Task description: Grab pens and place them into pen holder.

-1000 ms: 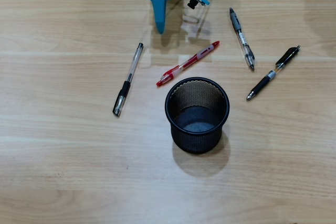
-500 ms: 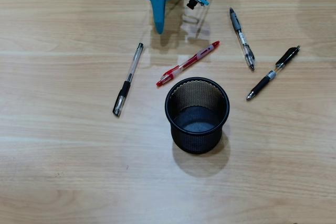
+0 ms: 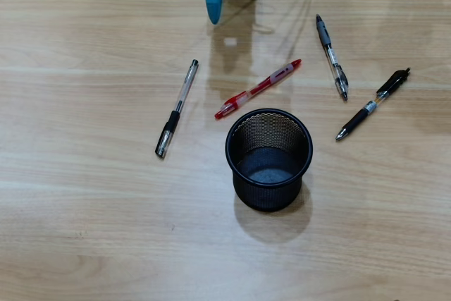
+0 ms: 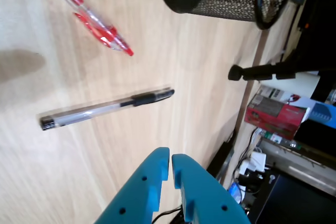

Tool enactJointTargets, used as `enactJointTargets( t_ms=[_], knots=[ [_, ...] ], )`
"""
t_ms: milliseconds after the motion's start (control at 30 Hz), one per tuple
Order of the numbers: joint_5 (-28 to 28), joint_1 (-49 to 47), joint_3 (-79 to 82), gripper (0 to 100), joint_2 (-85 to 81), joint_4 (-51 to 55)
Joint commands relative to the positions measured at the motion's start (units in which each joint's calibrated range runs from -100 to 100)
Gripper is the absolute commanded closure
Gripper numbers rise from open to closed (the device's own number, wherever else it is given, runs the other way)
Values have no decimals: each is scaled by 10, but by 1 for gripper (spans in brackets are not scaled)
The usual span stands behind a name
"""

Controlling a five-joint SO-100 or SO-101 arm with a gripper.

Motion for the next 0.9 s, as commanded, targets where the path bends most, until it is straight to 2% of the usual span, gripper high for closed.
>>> enactJointTargets(
  t_ms=[0, 433, 700, 867],
  knots=[
    [-32, 9, -91, 98, 58, -5],
    [-270, 82, -335, 97, 330, 9],
    [-398, 125, -593, 97, 488, 242],
    [-441, 122, -653, 97, 552, 323]
  ],
)
